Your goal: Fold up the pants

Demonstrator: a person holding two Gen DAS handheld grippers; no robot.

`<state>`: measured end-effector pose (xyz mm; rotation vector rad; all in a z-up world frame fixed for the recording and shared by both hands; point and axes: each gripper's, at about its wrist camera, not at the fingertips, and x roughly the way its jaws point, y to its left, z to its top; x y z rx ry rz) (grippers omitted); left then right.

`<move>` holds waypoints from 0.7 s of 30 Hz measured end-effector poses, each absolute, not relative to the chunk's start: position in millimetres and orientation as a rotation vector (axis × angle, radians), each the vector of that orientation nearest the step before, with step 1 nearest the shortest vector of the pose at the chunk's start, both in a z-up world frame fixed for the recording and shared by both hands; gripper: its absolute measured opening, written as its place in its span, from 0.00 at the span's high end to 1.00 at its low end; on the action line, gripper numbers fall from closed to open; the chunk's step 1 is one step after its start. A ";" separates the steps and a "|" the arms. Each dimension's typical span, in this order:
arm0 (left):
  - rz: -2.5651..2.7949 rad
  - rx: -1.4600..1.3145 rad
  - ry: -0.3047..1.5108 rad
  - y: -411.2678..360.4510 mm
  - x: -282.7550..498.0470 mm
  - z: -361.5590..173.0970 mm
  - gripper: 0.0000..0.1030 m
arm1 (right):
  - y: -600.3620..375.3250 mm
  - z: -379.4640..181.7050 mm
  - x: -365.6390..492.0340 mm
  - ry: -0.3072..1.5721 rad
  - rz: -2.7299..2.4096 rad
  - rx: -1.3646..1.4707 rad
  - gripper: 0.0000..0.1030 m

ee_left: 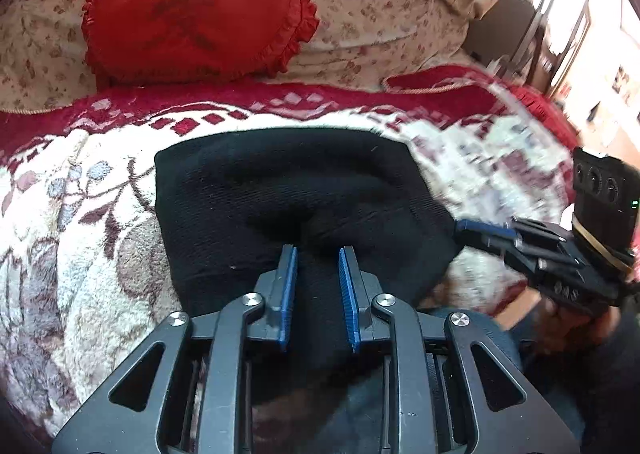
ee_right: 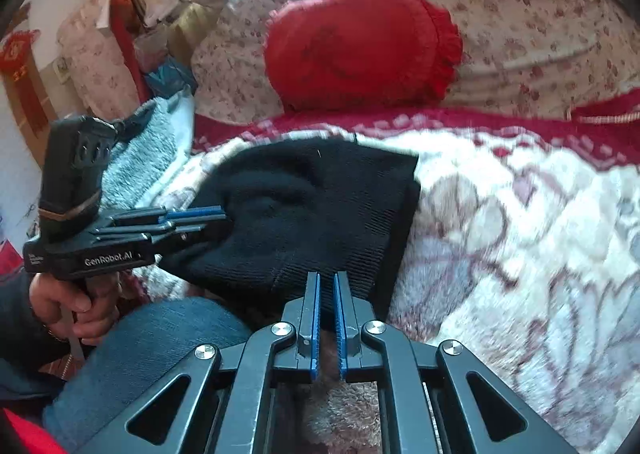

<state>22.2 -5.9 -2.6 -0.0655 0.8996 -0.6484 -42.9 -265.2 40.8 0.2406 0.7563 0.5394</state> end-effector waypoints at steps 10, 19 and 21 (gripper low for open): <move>-0.633 -0.494 0.900 86.0 65.9 -20.2 0.25 | -312.0 11.2 -18.1 0.791 0.536 0.671 0.57; -0.714 -0.573 1.004 59.8 81.1 -53.4 0.27 | -301.1 -21.5 11.5 0.876 0.613 0.745 0.58; -0.679 -0.578 1.012 63.5 82.3 -54.5 0.56 | -302.7 -25.8 14.6 0.880 0.618 0.782 0.59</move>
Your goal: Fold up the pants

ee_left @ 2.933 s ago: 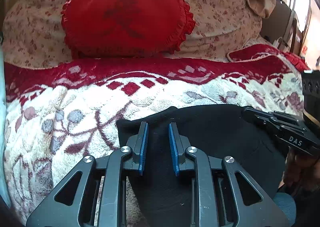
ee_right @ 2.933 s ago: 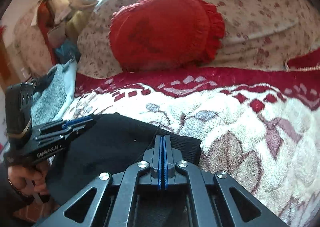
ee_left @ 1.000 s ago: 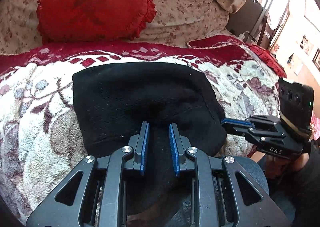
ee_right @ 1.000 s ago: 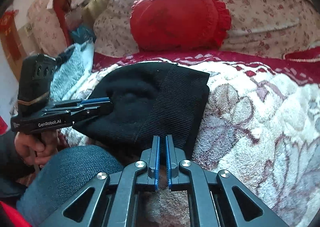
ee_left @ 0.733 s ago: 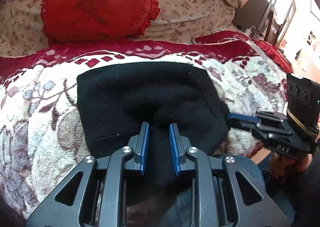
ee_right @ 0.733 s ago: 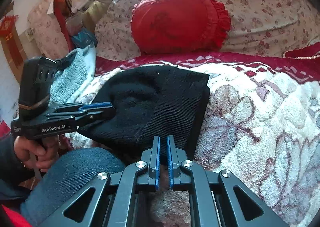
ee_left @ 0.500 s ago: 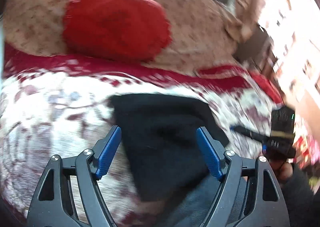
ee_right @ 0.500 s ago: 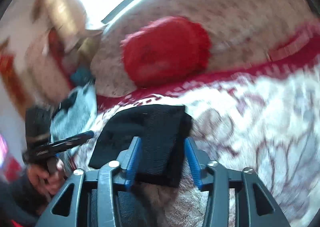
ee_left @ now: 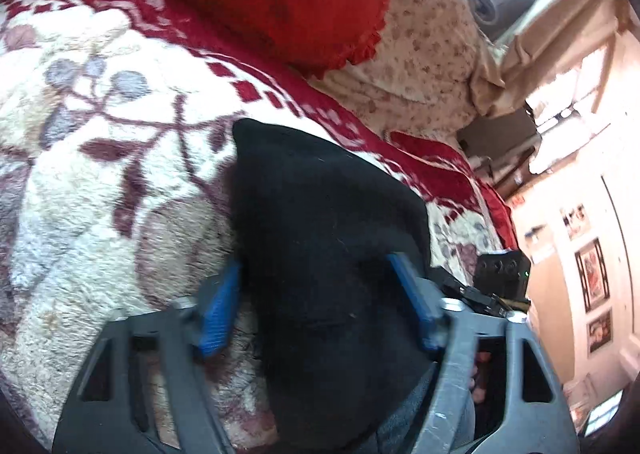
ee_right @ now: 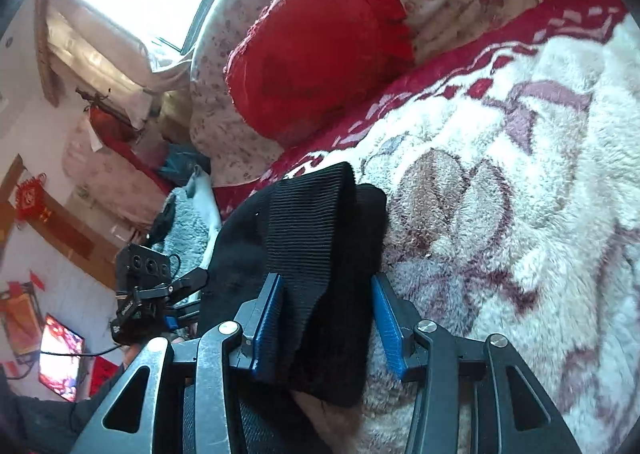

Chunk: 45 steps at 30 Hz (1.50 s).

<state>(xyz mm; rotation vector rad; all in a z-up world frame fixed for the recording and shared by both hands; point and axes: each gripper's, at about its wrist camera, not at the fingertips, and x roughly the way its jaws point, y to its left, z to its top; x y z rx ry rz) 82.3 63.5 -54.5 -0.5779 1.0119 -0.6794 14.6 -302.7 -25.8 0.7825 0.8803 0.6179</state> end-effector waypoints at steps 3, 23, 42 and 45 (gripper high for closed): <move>-0.669 -0.547 1.019 63.1 81.2 -49.5 0.66 | -300.8 -22.5 13.1 0.889 0.614 0.777 0.62; -0.575 -0.256 1.022 -6.8 134.2 -26.2 0.43 | -331.5 -7.8 68.8 0.831 0.435 0.764 0.70; -0.218 0.110 0.934 -37.3 7.4 -14.7 0.19 | -280.0 39.5 -37.0 0.732 0.130 0.161 0.66; -0.218 0.119 0.927 -39.1 2.1 -13.0 0.19 | -278.6 38.7 -39.4 0.734 0.135 0.157 0.66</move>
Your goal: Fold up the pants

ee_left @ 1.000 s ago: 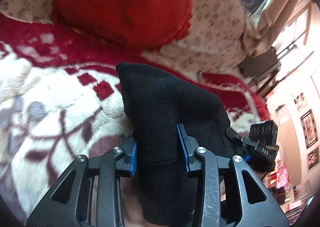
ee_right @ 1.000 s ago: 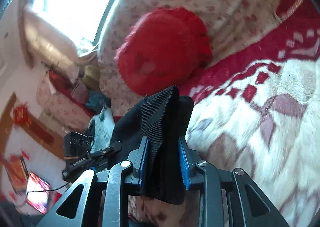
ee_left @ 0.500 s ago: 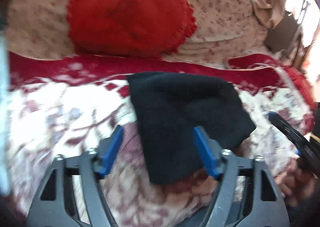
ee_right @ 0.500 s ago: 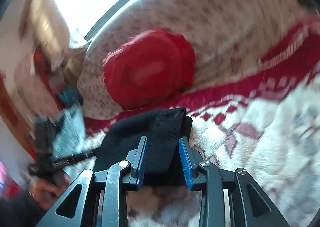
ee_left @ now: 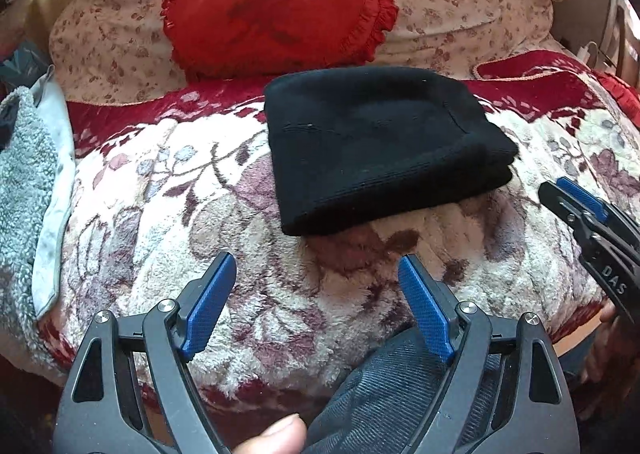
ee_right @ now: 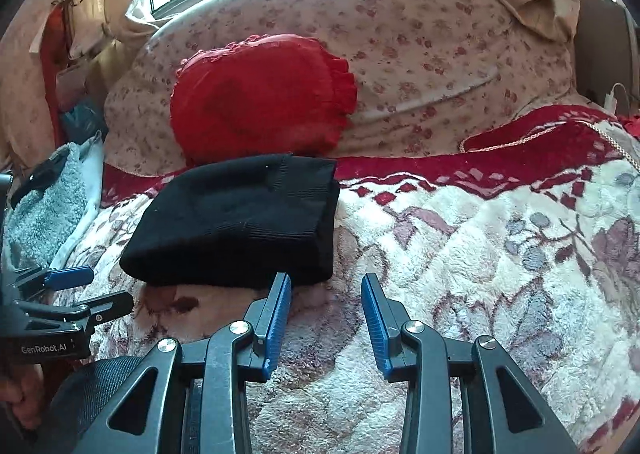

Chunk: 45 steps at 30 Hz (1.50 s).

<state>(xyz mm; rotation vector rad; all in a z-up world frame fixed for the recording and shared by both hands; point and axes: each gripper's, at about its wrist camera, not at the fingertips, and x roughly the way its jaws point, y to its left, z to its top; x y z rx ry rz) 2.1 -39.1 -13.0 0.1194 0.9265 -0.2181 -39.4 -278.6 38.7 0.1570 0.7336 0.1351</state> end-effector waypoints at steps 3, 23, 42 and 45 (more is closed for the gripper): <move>-0.211 0.138 0.916 -42.5 0.1 -11.0 0.19 | -272.2 39.4 -40.0 0.730 0.154 0.144 0.66; -0.262 0.162 0.861 -55.7 -14.0 3.5 0.01 | -266.3 38.2 -40.8 0.723 0.169 0.139 0.66; -0.256 0.200 0.871 -64.0 -15.6 -2.9 0.01 | -266.5 39.0 -40.7 0.709 0.169 0.144 0.66; -0.256 0.197 0.874 -63.7 -15.3 -3.5 0.01 | -266.7 39.0 -40.7 0.709 0.170 0.144 0.66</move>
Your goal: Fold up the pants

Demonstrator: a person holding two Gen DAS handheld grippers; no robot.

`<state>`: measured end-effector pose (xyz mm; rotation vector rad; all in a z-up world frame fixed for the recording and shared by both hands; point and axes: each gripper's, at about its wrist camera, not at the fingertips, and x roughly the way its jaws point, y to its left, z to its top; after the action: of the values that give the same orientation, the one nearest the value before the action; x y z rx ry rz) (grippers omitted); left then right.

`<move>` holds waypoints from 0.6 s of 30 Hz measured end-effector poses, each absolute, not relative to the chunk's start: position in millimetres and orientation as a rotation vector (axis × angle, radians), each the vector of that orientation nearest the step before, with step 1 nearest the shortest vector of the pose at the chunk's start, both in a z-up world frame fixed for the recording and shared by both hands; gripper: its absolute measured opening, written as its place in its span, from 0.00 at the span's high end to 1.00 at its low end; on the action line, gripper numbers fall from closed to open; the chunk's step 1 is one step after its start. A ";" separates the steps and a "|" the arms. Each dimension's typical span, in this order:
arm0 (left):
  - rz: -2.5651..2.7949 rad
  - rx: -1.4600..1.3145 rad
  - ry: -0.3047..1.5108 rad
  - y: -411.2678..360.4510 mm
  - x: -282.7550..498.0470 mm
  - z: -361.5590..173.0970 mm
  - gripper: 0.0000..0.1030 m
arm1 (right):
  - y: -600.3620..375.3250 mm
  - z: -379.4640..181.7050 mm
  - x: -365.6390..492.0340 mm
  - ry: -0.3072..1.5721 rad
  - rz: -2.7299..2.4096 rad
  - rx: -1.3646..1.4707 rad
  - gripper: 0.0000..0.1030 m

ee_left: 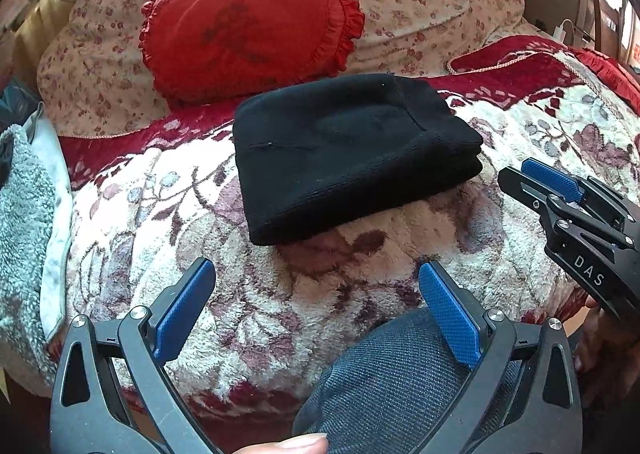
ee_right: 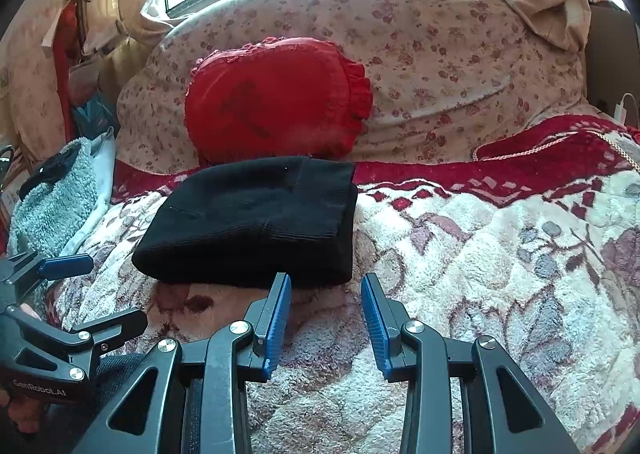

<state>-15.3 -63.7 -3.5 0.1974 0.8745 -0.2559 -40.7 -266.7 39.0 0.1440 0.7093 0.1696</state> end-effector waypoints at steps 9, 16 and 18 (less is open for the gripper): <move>-0.255 0.192 0.884 -63.4 -14.2 -4.9 0.01 | -267.2 40.4 -40.8 0.710 0.170 0.144 0.66; -0.257 0.192 0.891 -63.0 -13.4 -5.4 0.01 | -267.1 40.4 -40.9 0.712 0.171 0.144 0.66; -0.257 0.194 0.893 -63.6 -13.4 -5.4 0.01 | -267.0 40.4 -40.9 0.711 0.172 0.146 0.66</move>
<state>-13.4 -63.6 -5.4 0.1937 0.8931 -0.2572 -40.9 -267.0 40.4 0.1456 0.7106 0.1715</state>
